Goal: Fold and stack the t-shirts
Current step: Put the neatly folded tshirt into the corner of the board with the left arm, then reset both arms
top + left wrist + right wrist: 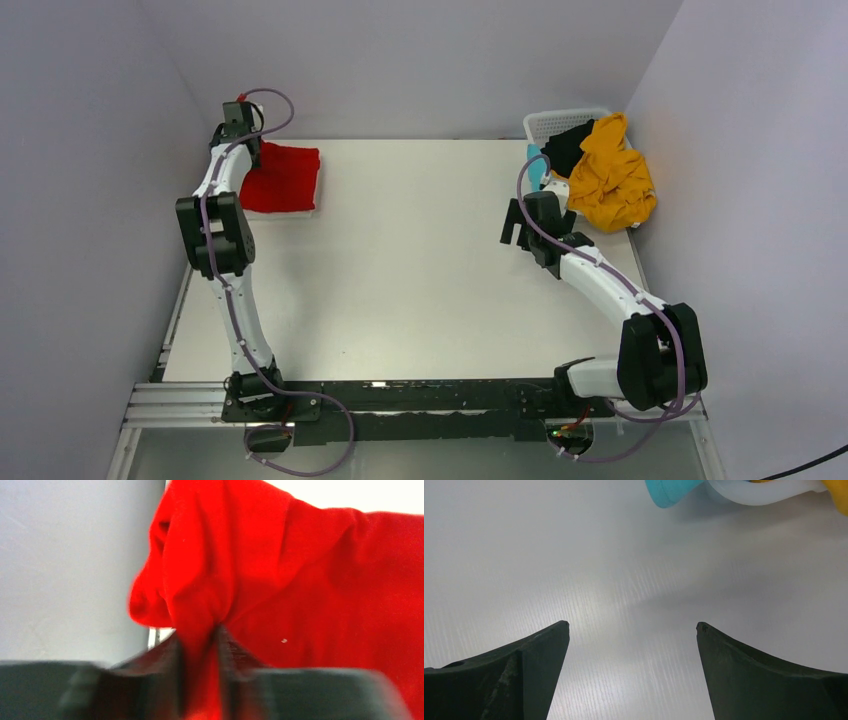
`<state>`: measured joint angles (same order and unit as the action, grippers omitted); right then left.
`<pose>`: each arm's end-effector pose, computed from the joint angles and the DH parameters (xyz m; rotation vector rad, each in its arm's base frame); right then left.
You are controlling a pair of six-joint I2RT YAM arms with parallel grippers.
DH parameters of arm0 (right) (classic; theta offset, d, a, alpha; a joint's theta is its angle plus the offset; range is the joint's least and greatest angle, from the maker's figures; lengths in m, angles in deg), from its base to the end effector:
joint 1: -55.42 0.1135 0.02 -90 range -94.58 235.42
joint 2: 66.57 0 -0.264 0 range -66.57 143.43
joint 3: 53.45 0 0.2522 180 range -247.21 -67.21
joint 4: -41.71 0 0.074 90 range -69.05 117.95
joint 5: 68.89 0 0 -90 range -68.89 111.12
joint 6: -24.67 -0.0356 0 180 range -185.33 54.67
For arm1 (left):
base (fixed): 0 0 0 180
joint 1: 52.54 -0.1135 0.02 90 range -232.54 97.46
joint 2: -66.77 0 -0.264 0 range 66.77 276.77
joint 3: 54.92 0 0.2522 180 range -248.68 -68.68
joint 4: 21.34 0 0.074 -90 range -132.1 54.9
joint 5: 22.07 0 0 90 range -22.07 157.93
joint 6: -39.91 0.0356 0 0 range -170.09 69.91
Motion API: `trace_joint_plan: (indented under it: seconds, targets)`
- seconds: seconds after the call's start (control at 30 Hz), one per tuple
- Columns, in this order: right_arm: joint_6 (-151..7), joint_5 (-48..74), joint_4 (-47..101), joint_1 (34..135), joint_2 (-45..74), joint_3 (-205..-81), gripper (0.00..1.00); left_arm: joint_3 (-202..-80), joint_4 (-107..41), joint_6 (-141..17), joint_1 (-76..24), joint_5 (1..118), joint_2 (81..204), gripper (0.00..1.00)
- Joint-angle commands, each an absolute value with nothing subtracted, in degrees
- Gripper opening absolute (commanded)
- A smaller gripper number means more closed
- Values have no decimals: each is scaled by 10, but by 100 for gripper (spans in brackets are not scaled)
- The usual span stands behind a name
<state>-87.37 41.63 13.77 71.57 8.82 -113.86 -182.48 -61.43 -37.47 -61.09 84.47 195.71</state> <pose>0.2682 0.0647 0.2307 0.2936 2.2441 -0.0644 0.5118 0.0872 0.2412 -0.0692 2.3124 0.5210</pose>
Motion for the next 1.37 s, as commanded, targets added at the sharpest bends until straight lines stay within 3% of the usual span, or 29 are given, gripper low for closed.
trace_joint_plan:
  seconds: [0.0, 0.07, 0.1, 0.13, 0.17, 0.43, 0.7, 1.03, 1.33]
  targets:
    - [-880, 425, 124, 713, 92, -1175, 100, -1880, -593, -366, -617, 881, 1966, 47]
    - [-882, 432, 116, 713, 86, -1179, 100, -1878, -590, -368, -618, 882, 1952, 60]
    - [-883, 434, 116, 713, 80, -1177, 100, -1877, -588, -374, -618, 884, 1942, 73]
    - [-885, 434, 119, 713, 73, -1173, 100, -1878, -591, -384, -618, 886, 1931, 92]
    - [-888, 434, 122, 713, 64, -1168, 100, -1878, -595, -397, -618, 885, 1918, 98]
    - [-898, 428, 122, 713, -16, -1124, 100, -1811, -632, -562, -612, 814, 1767, 99]
    - [-910, 375, 119, 713, -100, -1084, 100, -1440, -458, -750, -558, 697, 1459, 99]
    - [-908, 326, 172, 713, -178, -1003, 100, -1053, -430, -823, -374, 731, 1150, 99]
    - [-894, 332, 179, 713, -183, -987, 100, -1046, -524, -790, -365, 805, 1094, 99]
